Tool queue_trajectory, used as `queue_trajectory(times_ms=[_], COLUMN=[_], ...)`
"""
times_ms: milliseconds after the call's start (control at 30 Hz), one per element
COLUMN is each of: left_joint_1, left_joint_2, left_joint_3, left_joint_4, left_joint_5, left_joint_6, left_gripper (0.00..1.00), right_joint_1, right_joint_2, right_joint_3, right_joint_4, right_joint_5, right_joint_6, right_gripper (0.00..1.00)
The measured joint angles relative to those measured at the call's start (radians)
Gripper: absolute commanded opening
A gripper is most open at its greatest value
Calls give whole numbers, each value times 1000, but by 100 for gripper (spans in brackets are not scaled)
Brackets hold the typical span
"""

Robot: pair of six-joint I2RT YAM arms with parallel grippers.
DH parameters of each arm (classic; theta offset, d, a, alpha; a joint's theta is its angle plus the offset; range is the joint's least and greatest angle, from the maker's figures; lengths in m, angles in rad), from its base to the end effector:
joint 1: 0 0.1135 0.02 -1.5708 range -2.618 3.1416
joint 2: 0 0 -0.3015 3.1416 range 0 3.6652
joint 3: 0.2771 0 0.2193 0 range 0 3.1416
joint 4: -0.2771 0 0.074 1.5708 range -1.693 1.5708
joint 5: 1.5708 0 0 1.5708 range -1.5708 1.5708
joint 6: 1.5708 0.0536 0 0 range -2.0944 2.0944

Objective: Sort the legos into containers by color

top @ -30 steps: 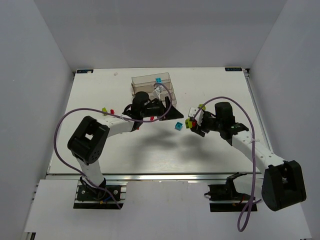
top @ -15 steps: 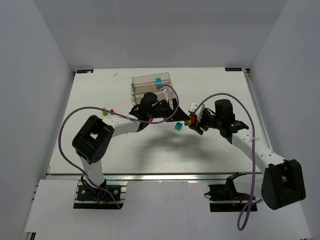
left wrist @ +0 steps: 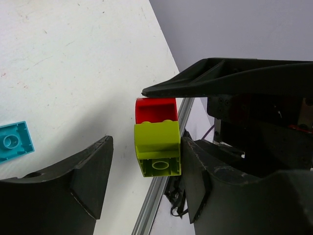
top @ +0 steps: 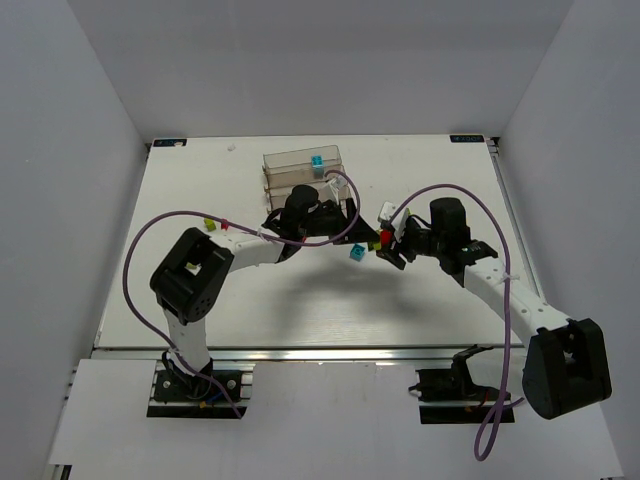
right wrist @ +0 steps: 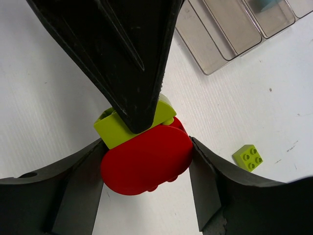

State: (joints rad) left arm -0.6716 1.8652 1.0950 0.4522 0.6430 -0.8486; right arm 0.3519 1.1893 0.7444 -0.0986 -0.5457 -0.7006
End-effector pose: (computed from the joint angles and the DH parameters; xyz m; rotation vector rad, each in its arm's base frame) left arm 0.3023 -0.2813 0.2617 0.3213 2.1551 -1.5675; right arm 0.2030 0.1042 0.2947 -1.2919 1.5885 0.3594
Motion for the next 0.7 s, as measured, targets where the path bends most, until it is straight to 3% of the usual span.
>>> queue_trajectory(times_ms=[167,333,600,700], left_joint_1=[-3,-5,-5,-4], left_joint_2=[2,8,29,30], left_joint_3=[4,20,26,26], left_joint_4=[0,5,34,34], left_joint_5=[2,11,24,24], left_joint_6=[-8,-24,-55,-58], left_gripper=[57,31,0,0], right_joint_1=[0,-1,-2,-3], right_joint_2=[3,3,6,8], right_joint_3=[0,0,0,0], right_joint_4=[-1,8,11,11], right_joint_5=[5,22,40,50], right_joint_6=[17,32,56,66], right_gripper=[0,0,0,0])
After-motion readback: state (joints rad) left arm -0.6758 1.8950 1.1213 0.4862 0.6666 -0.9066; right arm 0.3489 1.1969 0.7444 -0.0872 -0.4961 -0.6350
